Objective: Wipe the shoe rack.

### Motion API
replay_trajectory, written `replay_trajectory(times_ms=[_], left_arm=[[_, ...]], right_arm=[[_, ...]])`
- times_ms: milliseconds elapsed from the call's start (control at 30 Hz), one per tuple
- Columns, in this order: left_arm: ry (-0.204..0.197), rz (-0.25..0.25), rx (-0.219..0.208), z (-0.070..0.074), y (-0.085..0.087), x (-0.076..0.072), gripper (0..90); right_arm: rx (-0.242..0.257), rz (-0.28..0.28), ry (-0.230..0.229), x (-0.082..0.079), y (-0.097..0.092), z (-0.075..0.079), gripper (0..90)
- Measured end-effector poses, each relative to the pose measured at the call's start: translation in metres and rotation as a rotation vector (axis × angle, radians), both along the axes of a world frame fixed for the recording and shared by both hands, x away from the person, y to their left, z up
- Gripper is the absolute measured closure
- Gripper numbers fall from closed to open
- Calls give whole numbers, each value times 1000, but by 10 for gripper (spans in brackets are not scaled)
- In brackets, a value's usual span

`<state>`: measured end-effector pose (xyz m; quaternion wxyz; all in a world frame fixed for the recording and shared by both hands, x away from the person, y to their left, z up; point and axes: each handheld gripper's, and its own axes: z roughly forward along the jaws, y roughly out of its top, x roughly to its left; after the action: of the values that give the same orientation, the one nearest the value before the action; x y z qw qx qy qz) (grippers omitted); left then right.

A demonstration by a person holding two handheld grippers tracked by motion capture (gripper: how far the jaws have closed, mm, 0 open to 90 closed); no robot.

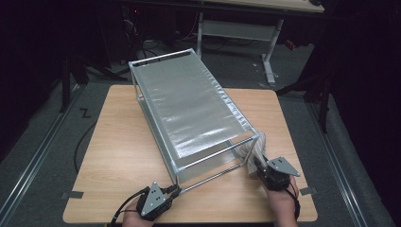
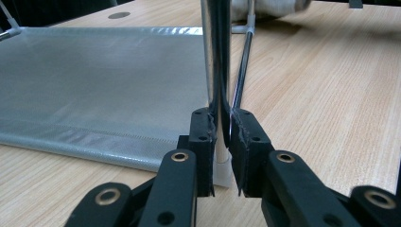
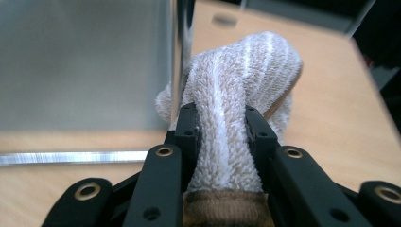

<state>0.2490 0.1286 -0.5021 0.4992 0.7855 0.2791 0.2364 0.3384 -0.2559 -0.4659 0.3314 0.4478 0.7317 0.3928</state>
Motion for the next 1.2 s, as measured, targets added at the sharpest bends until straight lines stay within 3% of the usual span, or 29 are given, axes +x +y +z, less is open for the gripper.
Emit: replay_trajectory(times_ms=[100,300,533,833,1033,1200], left_arm=[[-1,1,-1,0,0,0,791],[0,3,-5,-1,0,0,791],[2,4,-8,-1,0,0,791],[6,2,-9,-1,1,0,792],[8,3,-8,-1,1,0,792],[11,0,-8,-1,1,0,792]], right_arm=[[-12,0,59,3,1,-12,723],[-5,9,48,2,1,-9,722],[19,16,-9,-1,0,5,718],[43,20,-151,-9,0,44,713],[97,13,-247,-20,-1,67,711],[106,6,-253,-23,-1,71,712]])
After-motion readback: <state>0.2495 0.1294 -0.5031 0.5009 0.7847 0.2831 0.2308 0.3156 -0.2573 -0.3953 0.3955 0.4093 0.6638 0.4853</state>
